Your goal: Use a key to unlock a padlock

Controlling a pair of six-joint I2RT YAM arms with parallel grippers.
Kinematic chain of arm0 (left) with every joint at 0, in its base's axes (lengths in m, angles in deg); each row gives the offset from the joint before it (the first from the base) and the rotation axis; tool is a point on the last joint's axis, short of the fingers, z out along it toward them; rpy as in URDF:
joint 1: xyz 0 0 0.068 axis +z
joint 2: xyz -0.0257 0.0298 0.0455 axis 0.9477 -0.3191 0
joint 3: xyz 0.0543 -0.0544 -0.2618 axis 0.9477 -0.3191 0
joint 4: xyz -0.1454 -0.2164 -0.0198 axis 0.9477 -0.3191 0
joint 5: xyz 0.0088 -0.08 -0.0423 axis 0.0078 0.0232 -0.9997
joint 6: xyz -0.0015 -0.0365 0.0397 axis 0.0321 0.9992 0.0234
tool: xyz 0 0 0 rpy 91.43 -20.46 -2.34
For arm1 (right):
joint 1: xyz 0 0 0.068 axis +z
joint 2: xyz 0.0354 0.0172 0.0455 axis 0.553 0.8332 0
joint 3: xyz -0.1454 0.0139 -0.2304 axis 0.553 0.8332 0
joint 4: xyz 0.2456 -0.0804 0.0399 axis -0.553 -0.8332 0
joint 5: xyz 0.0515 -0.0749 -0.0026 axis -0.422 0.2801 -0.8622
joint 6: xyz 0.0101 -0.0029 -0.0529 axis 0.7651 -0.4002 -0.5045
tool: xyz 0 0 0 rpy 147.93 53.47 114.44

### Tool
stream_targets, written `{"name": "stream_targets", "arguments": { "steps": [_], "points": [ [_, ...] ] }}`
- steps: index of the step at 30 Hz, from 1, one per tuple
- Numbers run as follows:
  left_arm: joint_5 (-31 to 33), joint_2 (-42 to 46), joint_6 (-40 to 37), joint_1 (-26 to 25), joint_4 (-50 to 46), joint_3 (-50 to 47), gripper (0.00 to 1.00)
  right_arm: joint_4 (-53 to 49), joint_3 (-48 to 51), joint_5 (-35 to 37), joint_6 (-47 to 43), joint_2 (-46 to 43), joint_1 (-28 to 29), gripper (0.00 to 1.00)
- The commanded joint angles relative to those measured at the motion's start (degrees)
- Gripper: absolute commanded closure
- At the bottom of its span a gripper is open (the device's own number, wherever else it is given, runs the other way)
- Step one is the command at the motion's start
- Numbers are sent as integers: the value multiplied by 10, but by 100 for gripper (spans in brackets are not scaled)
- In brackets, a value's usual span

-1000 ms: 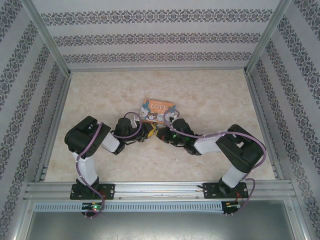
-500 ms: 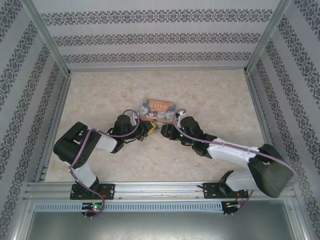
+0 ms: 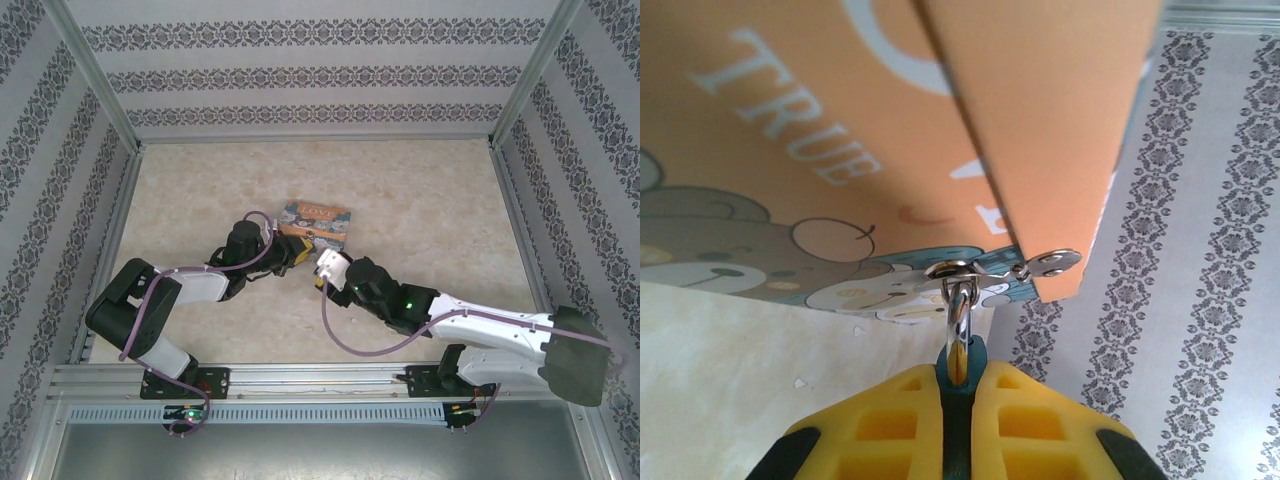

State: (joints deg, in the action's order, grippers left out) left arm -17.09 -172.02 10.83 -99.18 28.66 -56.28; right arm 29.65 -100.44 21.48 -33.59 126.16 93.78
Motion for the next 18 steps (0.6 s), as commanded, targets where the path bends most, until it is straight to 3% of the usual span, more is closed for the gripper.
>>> {"name": "stream_targets", "arguments": {
  "steps": [1, 8, 18],
  "points": [
    [1, 20, -13, -8, -11, 15, 91, -18, -21, 45, -187, 22, 4, 51],
    [11, 25, -4, -9, -17, 15, 93, -7, -44, 28, -308, 74, -5, 55],
    [13, 24, 0, -11, -20, 23, 94, 20, -69, -35, -330, 124, -44, 67]
  ]
}}
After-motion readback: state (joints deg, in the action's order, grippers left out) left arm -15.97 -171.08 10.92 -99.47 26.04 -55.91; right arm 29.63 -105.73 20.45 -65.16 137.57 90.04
